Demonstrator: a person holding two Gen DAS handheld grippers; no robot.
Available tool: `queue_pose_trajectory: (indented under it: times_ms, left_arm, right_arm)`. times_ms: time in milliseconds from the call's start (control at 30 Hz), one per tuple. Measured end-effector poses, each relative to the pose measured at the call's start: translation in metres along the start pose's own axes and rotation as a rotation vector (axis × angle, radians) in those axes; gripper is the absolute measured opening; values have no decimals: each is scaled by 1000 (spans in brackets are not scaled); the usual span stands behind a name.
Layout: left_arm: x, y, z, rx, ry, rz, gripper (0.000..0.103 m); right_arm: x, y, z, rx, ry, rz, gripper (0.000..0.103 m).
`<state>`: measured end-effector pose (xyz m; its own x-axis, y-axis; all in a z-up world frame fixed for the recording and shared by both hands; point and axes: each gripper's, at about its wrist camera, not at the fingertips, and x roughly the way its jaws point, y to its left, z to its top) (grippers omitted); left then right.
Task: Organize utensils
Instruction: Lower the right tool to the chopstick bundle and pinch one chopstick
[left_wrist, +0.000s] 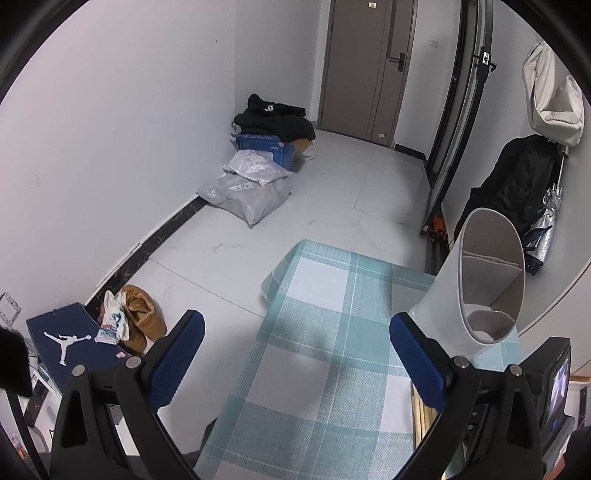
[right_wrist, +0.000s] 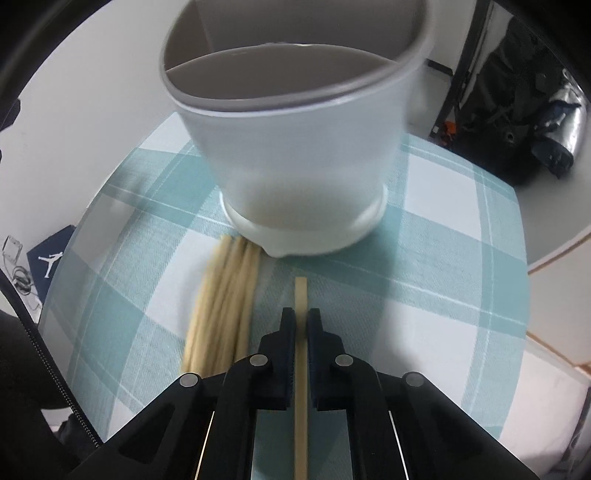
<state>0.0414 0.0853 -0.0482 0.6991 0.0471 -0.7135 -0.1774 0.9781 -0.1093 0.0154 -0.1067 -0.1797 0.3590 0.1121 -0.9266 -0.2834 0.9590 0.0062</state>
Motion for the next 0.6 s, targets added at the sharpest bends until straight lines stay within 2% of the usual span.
queue_pose_trajectory:
  times_ms: [167, 267, 333, 367, 433, 533, 600]
  left_arm:
    - [7, 1, -8, 4, 59, -40, 99]
    - [13, -1, -14, 22, 101, -48, 99]
    - [19, -2, -20, 25, 154, -79, 99]
    - [21, -2, -22, 22, 176, -93, 99]
    - [26, -4, -28, 18, 226, -119, 99]
    - [31, -13, -38, 42, 290, -157, 99]
    - [32, -24, -47, 82, 319, -164, 99]
  right_arm:
    - [-4, -9, -2, -9, 12, 9, 7]
    - [-2, 1, -2, -35, -9, -13, 7]
    - [-5, 5, 4, -66, -16, -32, 9]
    - [-17, -2, 19, -83, -19, -42, 9]
    - [-13, 2, 27, -98, -26, -51, 9]
    - [-10, -4, 30, -70, -43, -22, 6]
    - [-11, -13, 30, -6, -55, 38, 6]
